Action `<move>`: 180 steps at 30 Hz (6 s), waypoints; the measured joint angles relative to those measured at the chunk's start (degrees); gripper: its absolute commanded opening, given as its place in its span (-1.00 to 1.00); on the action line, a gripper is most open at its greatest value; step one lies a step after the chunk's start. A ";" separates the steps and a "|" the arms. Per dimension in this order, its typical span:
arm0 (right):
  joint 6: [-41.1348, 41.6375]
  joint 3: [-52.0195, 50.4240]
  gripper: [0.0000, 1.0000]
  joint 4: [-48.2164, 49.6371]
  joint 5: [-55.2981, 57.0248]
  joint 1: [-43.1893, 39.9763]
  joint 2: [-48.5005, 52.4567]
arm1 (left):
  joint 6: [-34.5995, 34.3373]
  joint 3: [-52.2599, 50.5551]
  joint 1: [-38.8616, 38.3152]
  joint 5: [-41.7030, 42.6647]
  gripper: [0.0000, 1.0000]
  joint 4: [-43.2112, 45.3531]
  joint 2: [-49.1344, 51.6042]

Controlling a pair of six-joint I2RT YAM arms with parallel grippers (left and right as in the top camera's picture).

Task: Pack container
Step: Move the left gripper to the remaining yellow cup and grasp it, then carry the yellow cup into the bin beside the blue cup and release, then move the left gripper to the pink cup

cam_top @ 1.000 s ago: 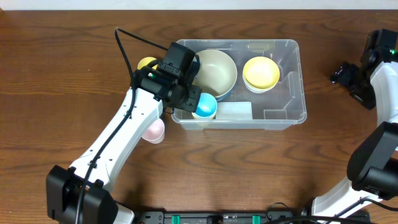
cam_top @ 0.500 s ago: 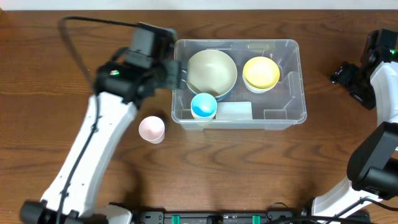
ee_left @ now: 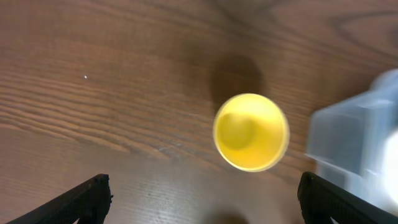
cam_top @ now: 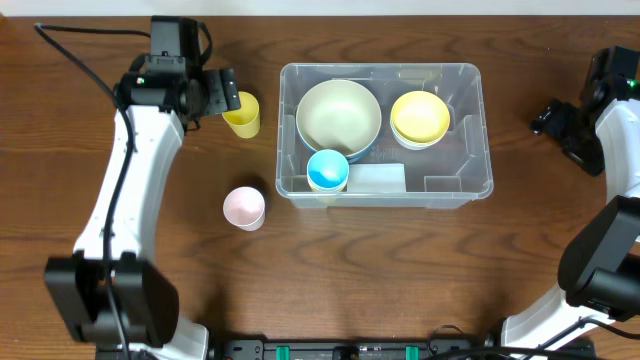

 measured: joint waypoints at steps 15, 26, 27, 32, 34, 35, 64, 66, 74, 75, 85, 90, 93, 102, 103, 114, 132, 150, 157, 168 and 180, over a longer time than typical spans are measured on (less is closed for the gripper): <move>-0.02 0.00 0.99 0.02 0.00 0.00 0.00 | 1.55 0.00 1.40 1.42 0.92 4.50 14.73; -0.02 0.00 0.98 0.02 0.00 0.00 0.00 | 1.38 0.00 1.40 1.66 0.43 4.63 18.14; -0.02 0.00 0.99 0.02 0.00 0.00 0.00 | 1.31 0.00 1.40 1.68 0.30 4.66 18.14; -0.02 0.00 0.99 0.00 0.00 0.00 0.00 | 1.51 0.00 1.40 1.73 -0.19 4.63 18.14; 0.00 0.00 0.98 0.02 0.00 0.00 0.00 | 1.33 0.00 1.40 1.79 -0.54 4.59 18.16; -0.02 0.00 0.98 0.02 0.00 0.00 0.00 | 1.46 0.00 1.40 1.86 -0.71 4.61 18.21; -0.02 0.00 0.99 0.02 0.00 0.00 0.00 | 2.01 11.37 -15.43 5.90 -0.88 -3.21 -16.48; -0.02 0.00 0.99 0.00 0.00 0.00 0.00 | 2.75 11.32 -20.98 6.29 -0.88 -3.45 -16.83; -0.02 0.00 0.99 0.02 0.02 0.00 0.00 | 5.27 9.27 -33.33 6.38 -0.88 -4.44 -5.60; -0.02 0.00 0.99 0.02 0.00 0.00 0.00 | 5.35 9.14 -33.99 6.36 -0.88 -4.50 -4.07; 0.00 0.00 0.98 0.02 0.02 0.00 0.00 | 6.10 9.11 -35.04 6.36 -0.88 -3.17 6.12; 0.00 0.00 0.98 0.00 0.00 0.00 0.00 | 6.12 9.11 -35.34 6.34 -0.88 -2.27 9.05; -0.02 0.00 0.98 0.02 0.00 0.00 0.00 | 6.14 9.11 -35.93 6.36 -0.88 -0.94 10.73; 0.00 0.00 0.98 0.02 0.00 0.00 0.00 | 6.27 9.11 -36.92 6.36 -0.88 0.24 15.37; 0.00 0.00 0.98 0.02 0.00 0.00 0.00 | 6.27 9.11 -36.92 6.36 -0.88 0.22 15.80; -0.02 0.00 0.98 0.02 0.02 0.00 0.00 | 6.27 9.11 -36.92 6.36 -0.88 -1.88 16.92; -0.02 0.00 0.99 0.02 0.02 0.00 0.00 | 6.32 8.09 -36.92 6.36 -0.74 -2.25 16.94; -0.02 0.00 0.99 0.04 0.02 0.00 0.00 | 5.95 13.55 -28.41 2.69 0.96 -7.48 -5.01; -0.02 0.00 0.98 0.00 0.02 0.00 0.00 | -2.12 14.88 -18.67 -6.49 0.99 -19.08 -21.57; 0.00 0.00 0.98 0.04 0.00 0.00 0.00 | -28.72 8.68 -7.54 -19.50 0.96 -38.25 -26.69; -0.02 0.00 0.99 0.04 -0.15 0.00 0.00 | -45.92 -16.35 -5.20 -16.20 0.96 -26.88 -26.56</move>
